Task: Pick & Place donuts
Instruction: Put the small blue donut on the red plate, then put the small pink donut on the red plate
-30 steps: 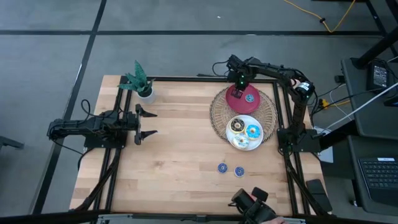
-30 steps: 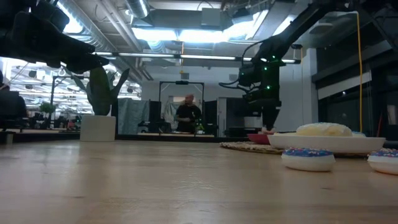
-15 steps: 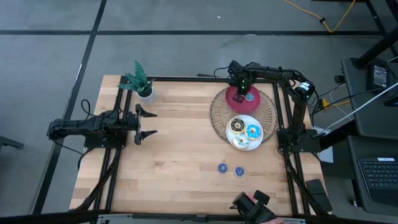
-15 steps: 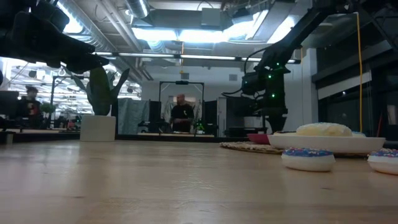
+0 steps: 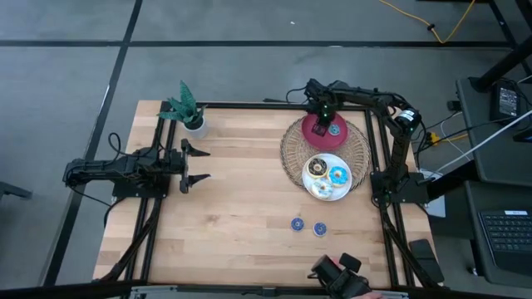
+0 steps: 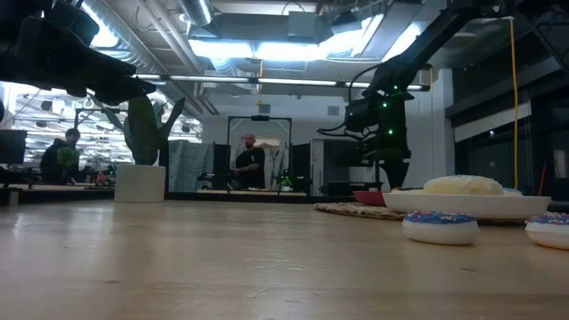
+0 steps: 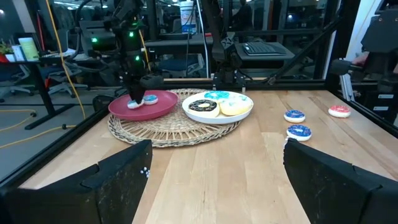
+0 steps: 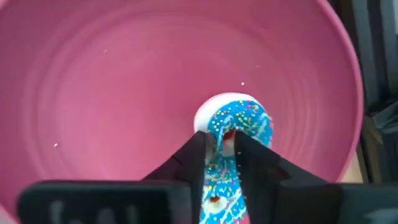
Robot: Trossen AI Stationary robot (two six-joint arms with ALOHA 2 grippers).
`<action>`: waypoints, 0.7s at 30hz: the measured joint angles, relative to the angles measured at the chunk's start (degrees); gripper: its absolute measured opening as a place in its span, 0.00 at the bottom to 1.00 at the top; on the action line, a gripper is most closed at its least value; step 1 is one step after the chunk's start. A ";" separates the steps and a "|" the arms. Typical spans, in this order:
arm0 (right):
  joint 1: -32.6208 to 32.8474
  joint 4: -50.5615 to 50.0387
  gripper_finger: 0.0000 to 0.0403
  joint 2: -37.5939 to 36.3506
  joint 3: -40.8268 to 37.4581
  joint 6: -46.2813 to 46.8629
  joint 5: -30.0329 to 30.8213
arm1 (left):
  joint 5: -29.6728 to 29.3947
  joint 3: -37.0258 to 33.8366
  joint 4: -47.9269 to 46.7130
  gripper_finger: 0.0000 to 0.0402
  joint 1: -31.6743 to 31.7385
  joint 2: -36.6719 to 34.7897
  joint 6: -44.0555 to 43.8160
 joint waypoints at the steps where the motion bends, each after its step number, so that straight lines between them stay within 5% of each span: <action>1: 0.00 -0.23 0.26 -0.01 0.41 0.00 0.06 | 0.00 0.00 0.00 0.88 0.00 0.00 0.00; 10: 0.00 -3.45 0.43 -0.06 4.44 0.09 0.26 | 0.00 0.00 0.00 0.88 0.02 0.00 0.00; 21: 3.18 -10.26 0.45 -0.06 12.39 4.62 2.13 | 0.00 0.01 0.01 0.88 0.00 0.00 0.00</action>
